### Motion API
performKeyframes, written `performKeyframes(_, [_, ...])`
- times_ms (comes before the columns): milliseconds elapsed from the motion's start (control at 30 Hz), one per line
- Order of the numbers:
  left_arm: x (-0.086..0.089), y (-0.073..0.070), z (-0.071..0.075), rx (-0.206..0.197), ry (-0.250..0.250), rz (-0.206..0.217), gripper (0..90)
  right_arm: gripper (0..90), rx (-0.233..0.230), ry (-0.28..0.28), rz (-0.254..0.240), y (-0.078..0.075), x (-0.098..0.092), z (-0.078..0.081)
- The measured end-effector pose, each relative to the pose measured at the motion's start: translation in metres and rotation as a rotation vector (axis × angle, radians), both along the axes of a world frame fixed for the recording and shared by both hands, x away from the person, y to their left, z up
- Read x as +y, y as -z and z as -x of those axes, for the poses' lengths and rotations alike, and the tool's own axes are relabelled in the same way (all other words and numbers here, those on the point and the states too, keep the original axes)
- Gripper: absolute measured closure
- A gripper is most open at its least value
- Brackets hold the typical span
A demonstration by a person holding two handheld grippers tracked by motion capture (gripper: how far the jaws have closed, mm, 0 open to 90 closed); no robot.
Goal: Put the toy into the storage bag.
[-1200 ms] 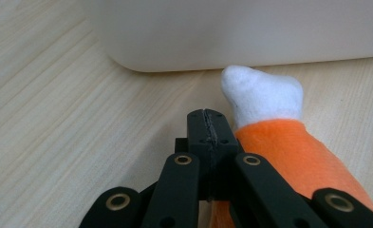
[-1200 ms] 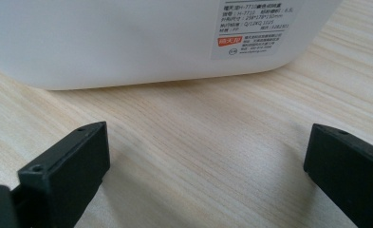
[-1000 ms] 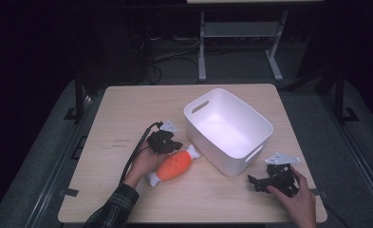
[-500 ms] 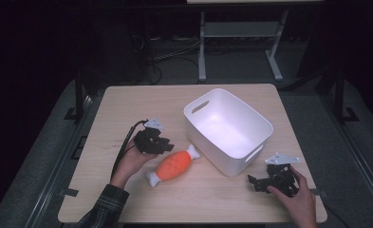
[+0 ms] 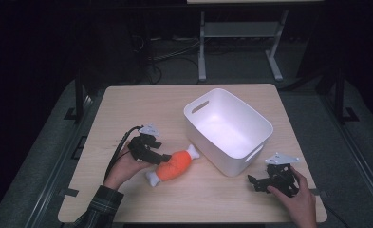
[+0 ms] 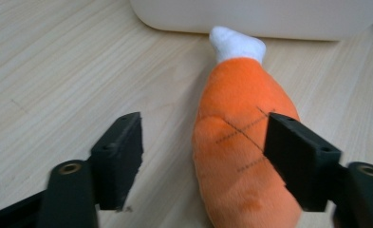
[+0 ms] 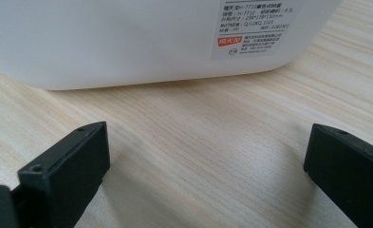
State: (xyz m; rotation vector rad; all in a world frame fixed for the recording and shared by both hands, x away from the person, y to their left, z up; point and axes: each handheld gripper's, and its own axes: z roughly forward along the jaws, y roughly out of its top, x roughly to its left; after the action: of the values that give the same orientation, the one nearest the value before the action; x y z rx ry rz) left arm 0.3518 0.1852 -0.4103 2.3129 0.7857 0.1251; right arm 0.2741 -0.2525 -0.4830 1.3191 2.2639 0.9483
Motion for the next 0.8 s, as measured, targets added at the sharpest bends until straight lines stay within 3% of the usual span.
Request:
performKeyframes(100, [0.0, -0.001, 0.005, 0.0, -0.008, -0.009, 12.4, 0.7, 0.0, 0.0, 0.0, 0.0, 0.0, 0.0])
performKeyframes(467, [-0.01, -0.003, 0.024, -0.022, 0.027, -0.028, 12.3, 0.7, 0.0, 0.0, 0.0, 0.0, 0.0, 0.0])
performKeyframes(800, [-0.025, 0.006, 0.027, -0.071, 0.069, -0.056, 12.3, 0.7, 0.0, 0.0, 0.0, 0.0, 0.0, 0.0])
